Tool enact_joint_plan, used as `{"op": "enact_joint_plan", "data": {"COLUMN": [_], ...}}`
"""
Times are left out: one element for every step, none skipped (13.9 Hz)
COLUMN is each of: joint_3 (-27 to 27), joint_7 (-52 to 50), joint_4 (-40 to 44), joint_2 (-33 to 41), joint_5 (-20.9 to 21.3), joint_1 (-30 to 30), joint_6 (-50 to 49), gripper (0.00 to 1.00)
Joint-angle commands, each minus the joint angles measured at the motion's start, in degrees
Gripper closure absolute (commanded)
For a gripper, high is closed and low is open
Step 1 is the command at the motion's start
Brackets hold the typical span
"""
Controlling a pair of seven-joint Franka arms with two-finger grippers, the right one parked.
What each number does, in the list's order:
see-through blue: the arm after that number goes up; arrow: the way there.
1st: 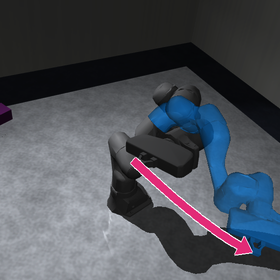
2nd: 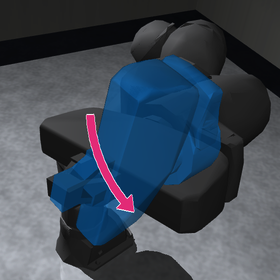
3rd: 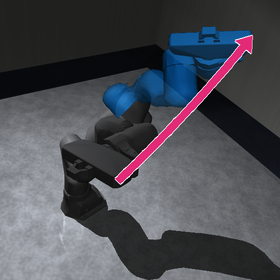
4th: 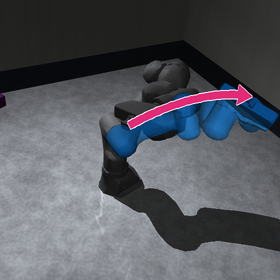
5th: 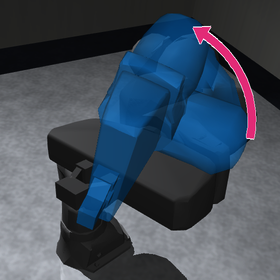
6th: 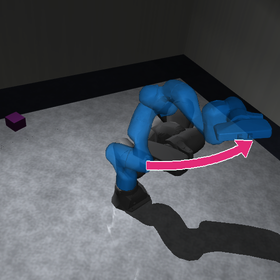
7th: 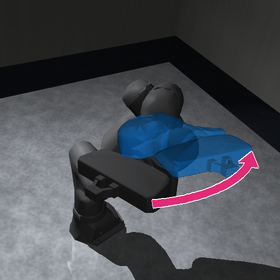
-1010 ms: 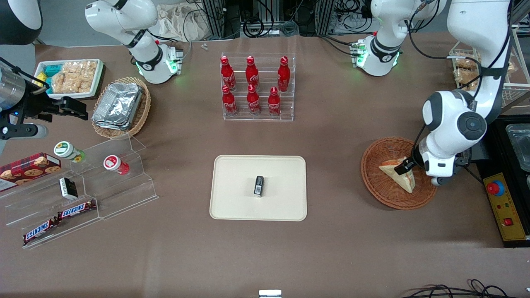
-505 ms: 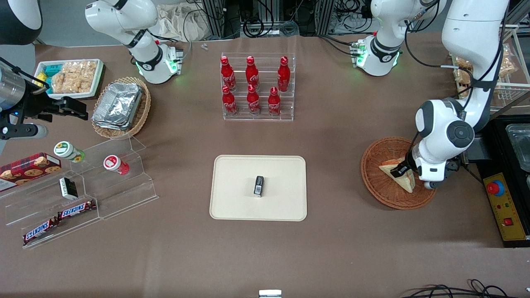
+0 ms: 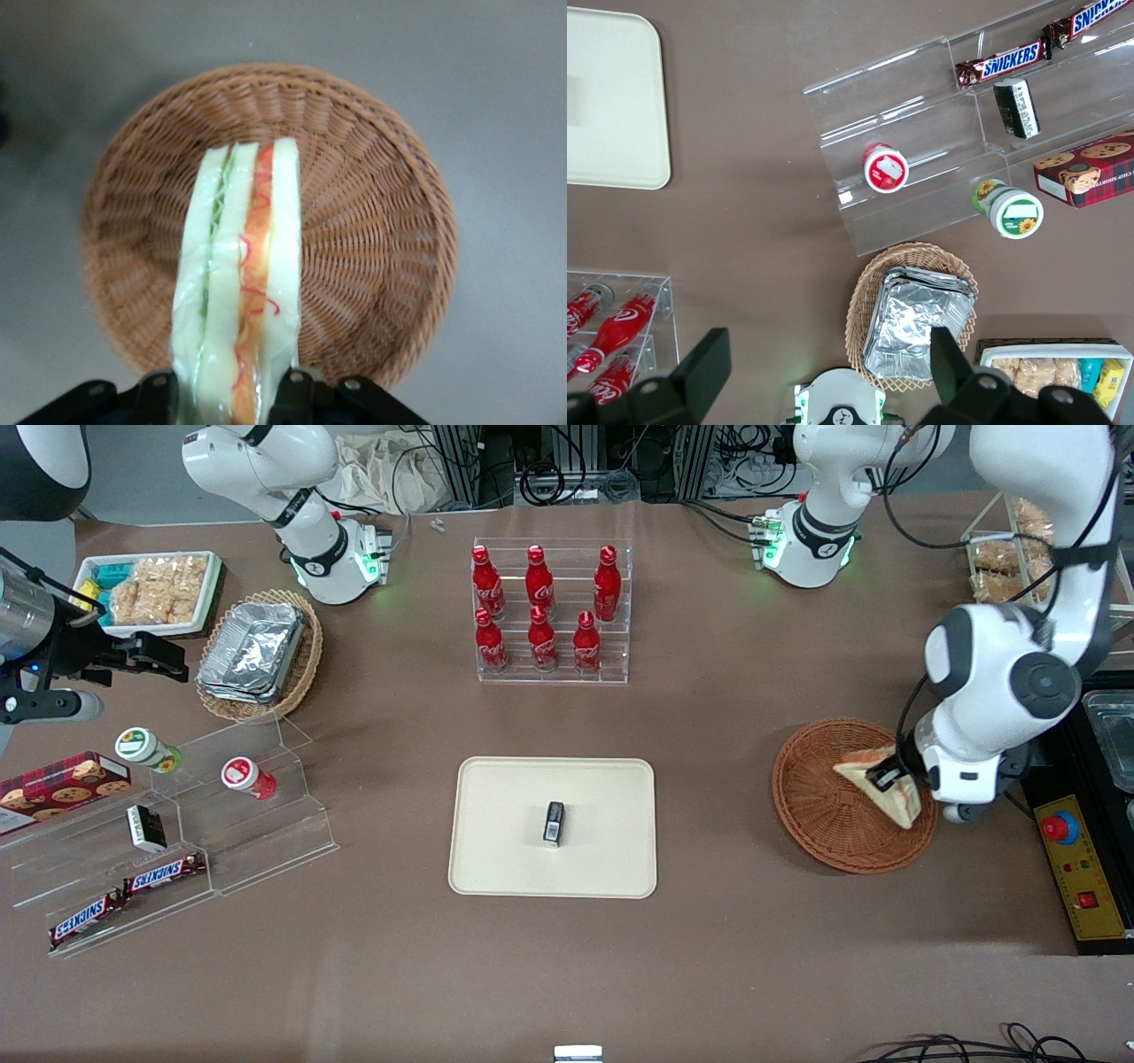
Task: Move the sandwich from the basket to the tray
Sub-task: 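Lift the sandwich with the left gripper and carry it toward the white tray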
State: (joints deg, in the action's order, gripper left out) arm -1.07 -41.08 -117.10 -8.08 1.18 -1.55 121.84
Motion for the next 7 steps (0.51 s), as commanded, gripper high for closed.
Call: {"op": "enact_joint_plan", "data": {"joint_3": [-4.09,-6.98,-10.06,-13.13,-16.3,-19.46,-21.84], "joint_7": [3.79,5.3,5.66,5.75,5.75,5.75,5.66], "joint_4": [8.09,10.55,11.62,12.15,13.03,13.91,14.79], "joint_2": [1.75,1.32,0.62,-0.35,-1.92,-3.85,-6.13], "joint_5": [0.67,0.32,0.06,-0.21,-0.21,-0.3,-0.82], "joint_1": [-1.35,-1.35,-1.35,-1.35,-1.35,-1.35,-1.27], "joint_6": [-15.0,-18.36,-19.0,-18.57,-17.09,-14.29,-10.26], "gripper": [1.0,1.0,1.0,1.0,1.0,1.0,1.0]}}
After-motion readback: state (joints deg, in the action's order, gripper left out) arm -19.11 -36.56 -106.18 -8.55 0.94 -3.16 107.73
